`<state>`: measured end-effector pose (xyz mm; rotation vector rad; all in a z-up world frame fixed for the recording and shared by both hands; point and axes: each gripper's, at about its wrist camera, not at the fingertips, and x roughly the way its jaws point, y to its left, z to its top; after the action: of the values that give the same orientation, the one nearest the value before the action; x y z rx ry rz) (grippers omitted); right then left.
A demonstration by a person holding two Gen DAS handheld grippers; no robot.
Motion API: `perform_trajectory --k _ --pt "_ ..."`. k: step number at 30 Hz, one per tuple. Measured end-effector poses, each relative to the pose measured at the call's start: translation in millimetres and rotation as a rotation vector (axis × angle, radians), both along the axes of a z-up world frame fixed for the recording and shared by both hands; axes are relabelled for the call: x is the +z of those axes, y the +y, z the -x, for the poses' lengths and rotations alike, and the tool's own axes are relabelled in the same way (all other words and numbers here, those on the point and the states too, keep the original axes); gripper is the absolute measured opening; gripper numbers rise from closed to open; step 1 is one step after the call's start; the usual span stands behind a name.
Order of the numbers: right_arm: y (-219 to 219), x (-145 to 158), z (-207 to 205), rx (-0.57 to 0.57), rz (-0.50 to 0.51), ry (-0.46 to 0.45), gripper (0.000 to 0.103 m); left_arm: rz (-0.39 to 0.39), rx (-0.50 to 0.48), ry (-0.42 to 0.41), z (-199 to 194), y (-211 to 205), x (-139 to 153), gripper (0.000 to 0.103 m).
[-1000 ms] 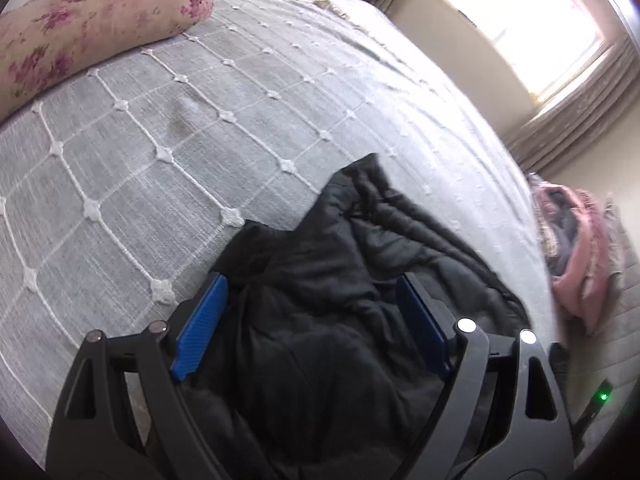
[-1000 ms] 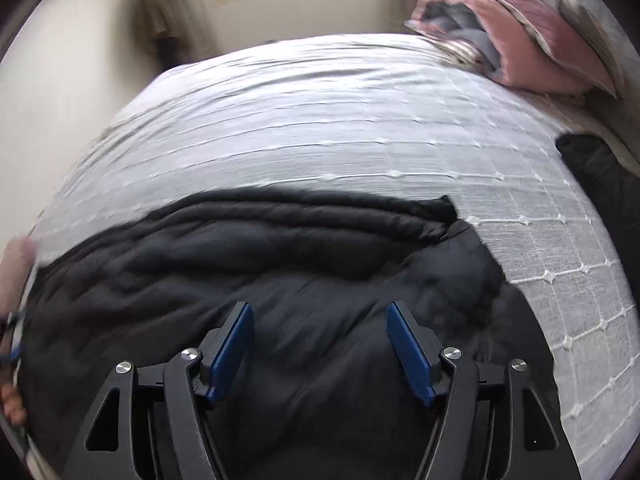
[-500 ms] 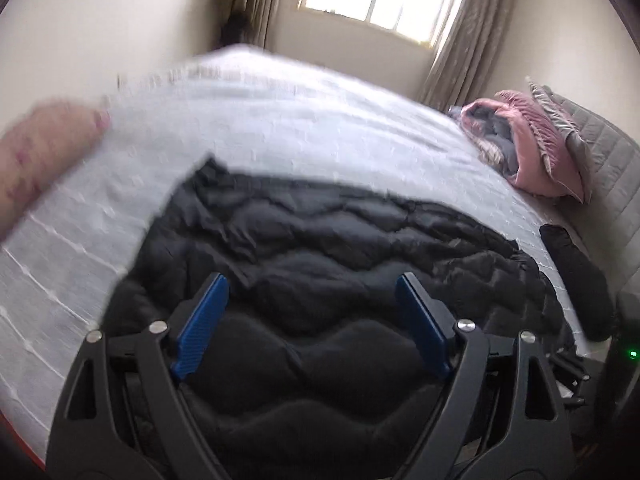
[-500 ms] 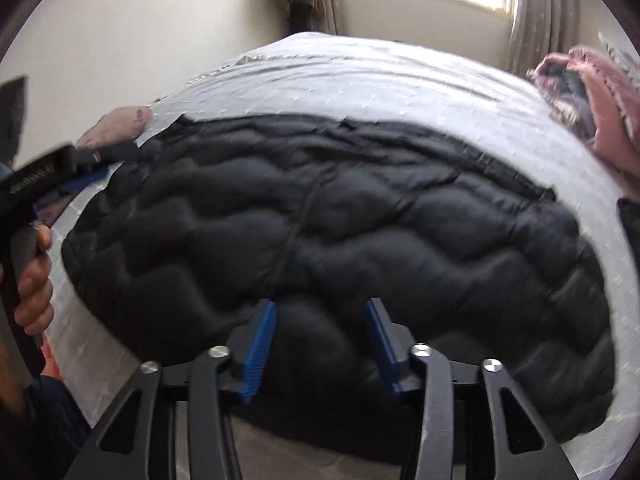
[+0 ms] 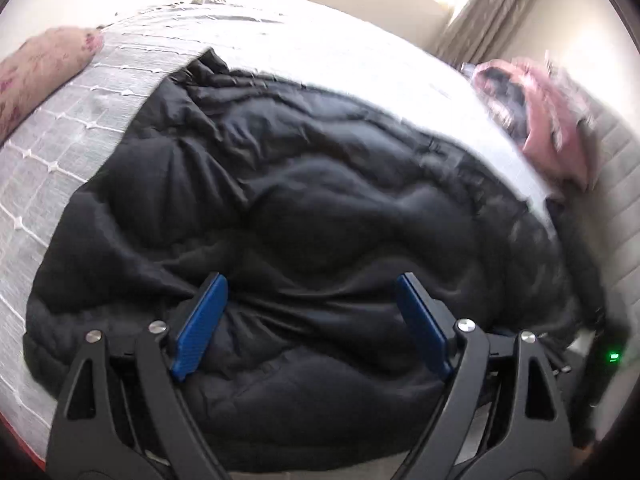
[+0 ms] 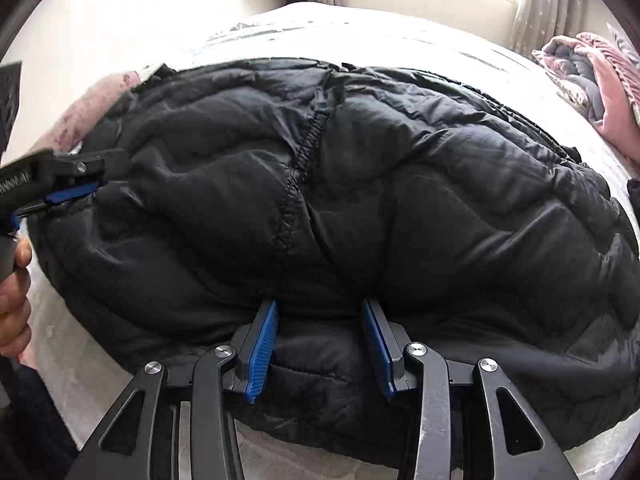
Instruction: Fold large clothes
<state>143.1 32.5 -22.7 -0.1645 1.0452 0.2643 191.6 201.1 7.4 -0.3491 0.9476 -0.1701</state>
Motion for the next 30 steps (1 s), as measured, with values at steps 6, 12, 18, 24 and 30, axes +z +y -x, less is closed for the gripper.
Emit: perform_trajectory --k 6,12,18,24,30 --pt "3.4 31.2 9.7 0.034 -0.155 -0.053 0.042 -0.088 -0.053 0.015 2.9 -4.7 -11.3 0.086" --pt "3.4 20.7 -13.4 -0.038 -0.212 -0.030 0.017 -0.120 -0.054 0.027 1.6 -11.6 -13.9 0.087" --pt "1.6 27.1 -67.2 -0.127 -0.312 0.006 0.016 -0.131 -0.062 0.039 -1.2 -19.1 -17.3 0.094" --pt "9.6 22.5 -142.7 -0.218 -0.302 0.039 0.016 -0.130 -0.074 0.049 -2.4 -19.4 -16.7 0.095" --pt "16.7 0.6 -201.5 -0.266 -0.267 0.103 0.013 -0.097 -0.080 0.059 -4.3 -14.3 -18.7 0.095"
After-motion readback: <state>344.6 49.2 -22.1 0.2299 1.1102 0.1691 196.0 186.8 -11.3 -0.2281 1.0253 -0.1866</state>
